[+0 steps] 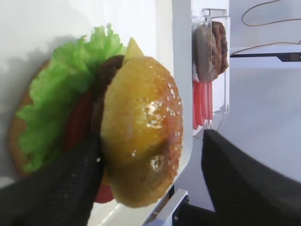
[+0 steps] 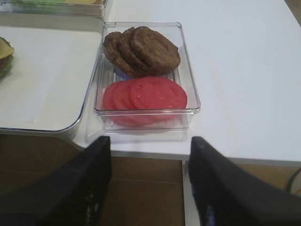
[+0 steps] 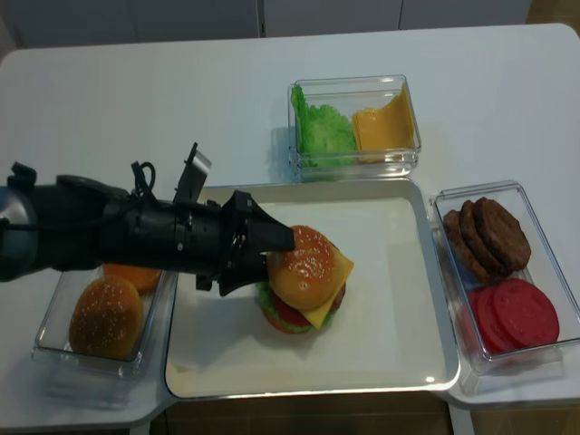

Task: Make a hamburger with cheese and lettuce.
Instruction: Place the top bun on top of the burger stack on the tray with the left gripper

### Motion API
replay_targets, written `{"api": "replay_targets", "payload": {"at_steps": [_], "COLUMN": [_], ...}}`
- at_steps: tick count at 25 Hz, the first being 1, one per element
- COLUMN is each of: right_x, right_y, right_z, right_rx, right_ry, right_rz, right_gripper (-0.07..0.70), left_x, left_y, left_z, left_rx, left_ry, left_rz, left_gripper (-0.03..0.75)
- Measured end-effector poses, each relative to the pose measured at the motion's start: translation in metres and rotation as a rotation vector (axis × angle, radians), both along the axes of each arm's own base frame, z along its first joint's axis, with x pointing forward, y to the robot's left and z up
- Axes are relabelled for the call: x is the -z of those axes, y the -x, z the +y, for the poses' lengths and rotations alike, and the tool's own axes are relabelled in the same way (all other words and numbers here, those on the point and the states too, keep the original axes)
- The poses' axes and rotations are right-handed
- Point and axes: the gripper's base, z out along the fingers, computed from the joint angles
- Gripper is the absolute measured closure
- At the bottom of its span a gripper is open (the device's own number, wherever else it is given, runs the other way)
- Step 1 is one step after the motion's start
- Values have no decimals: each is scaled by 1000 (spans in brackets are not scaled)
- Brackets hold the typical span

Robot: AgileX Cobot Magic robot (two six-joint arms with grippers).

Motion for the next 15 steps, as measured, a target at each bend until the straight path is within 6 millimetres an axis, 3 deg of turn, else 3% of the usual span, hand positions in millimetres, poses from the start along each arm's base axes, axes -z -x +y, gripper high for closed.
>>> {"api": "replay_targets", "payload": {"at_steps": [15], "right_x": [0], "right_y": [0], "right_z": [0], "right_rx": [0], "right_ry": [0], "right_rz": [0], "right_gripper": [230], "left_x": [0], "left_y": [2], "left_z": [2], "left_rx": [17], "left_ry": [-43], "left_rz": [-12], "left_gripper": [235]}}
